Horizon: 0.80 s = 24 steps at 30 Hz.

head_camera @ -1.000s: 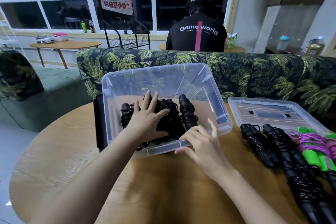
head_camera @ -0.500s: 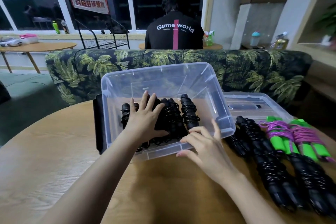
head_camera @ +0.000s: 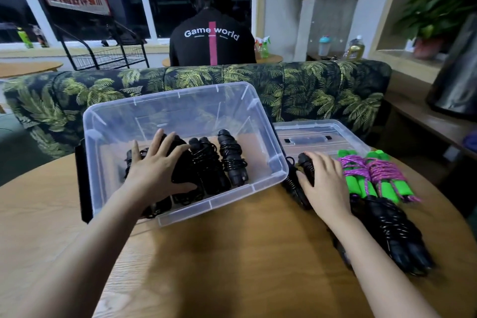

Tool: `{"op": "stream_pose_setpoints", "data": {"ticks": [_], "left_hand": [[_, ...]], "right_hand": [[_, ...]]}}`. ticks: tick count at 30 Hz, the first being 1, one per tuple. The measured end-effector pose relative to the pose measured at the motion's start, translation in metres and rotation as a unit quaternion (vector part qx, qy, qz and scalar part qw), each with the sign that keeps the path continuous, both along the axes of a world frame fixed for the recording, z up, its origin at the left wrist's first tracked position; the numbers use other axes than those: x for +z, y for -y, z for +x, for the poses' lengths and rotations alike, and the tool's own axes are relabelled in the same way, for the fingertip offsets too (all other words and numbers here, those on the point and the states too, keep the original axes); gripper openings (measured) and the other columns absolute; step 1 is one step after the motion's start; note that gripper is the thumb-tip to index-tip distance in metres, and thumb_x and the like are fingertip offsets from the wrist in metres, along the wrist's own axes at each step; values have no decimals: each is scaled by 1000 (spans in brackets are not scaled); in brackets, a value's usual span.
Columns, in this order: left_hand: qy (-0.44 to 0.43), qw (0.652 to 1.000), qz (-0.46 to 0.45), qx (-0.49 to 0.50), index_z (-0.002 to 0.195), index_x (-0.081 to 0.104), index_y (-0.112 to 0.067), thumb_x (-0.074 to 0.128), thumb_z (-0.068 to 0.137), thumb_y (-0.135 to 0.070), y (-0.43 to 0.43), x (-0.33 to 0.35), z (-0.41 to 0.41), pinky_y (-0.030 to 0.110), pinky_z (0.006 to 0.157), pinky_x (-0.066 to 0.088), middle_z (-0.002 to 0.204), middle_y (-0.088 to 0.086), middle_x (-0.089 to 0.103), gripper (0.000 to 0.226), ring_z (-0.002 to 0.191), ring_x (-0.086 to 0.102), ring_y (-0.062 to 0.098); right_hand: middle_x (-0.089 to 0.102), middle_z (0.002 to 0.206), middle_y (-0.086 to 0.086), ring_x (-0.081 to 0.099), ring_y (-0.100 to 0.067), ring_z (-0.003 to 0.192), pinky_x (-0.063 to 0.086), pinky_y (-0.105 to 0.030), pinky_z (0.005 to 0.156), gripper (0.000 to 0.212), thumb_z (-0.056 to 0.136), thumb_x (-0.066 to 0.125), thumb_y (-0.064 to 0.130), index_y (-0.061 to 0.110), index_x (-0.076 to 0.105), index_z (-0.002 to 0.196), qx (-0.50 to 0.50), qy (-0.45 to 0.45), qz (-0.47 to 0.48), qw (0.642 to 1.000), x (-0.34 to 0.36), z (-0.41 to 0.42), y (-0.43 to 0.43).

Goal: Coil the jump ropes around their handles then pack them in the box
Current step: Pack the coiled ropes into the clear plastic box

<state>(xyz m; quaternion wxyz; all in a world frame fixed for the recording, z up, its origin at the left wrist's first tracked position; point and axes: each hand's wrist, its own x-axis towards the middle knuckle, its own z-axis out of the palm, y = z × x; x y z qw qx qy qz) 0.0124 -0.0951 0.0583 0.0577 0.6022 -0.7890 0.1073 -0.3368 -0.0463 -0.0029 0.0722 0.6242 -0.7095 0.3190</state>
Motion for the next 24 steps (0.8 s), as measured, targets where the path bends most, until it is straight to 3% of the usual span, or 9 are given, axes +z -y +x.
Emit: {"op": "stream_pose_setpoints", "data": {"ticks": [4,7,12,16,20,24], "left_hand": [[-22,1000,-8,-11,150,28,-36,67,70,-74,3,-3,8,70,114,2,163,-4,6,97,151,-13,21],[-24,1000,-11,-13,150,29,-35,68,69,-73,4,-4,13,70,113,2,163,-4,7,98,151,-12,20],[-30,999,-7,-14,149,30,-36,67,69,-73,7,-3,16,70,113,0,163,-3,7,96,151,-12,20],[-32,999,-1,-13,150,29,-36,67,70,-73,9,-2,17,70,113,-1,164,-4,5,96,151,-13,19],[-33,999,2,-8,150,28,-37,67,70,-74,10,-2,19,70,113,-1,164,-4,3,96,151,-13,19],[-36,999,0,-9,149,28,-38,67,70,-73,9,-3,20,69,112,-1,165,-4,1,95,151,-15,18]], "right_hand": [[42,151,1,22,-24,145,13,-41,121,77,88,52,65,22,31,150,17,-108,111,988,-6,0,15],[39,154,-3,10,-24,151,-6,-43,122,91,85,48,74,23,20,155,25,-145,165,975,-10,5,25],[43,149,-13,11,-28,150,-16,-45,120,94,83,48,76,23,18,155,7,-170,213,962,-14,13,27],[47,140,-16,27,-31,142,-14,-47,120,85,84,55,69,22,31,150,23,-198,174,964,-12,27,16],[51,125,-13,54,-31,118,-8,-48,122,78,84,65,56,21,37,147,29,-179,145,973,-20,40,3],[58,114,-14,63,-32,100,3,-46,123,76,80,71,55,19,47,143,6,-168,114,979,-34,43,-7]]}}
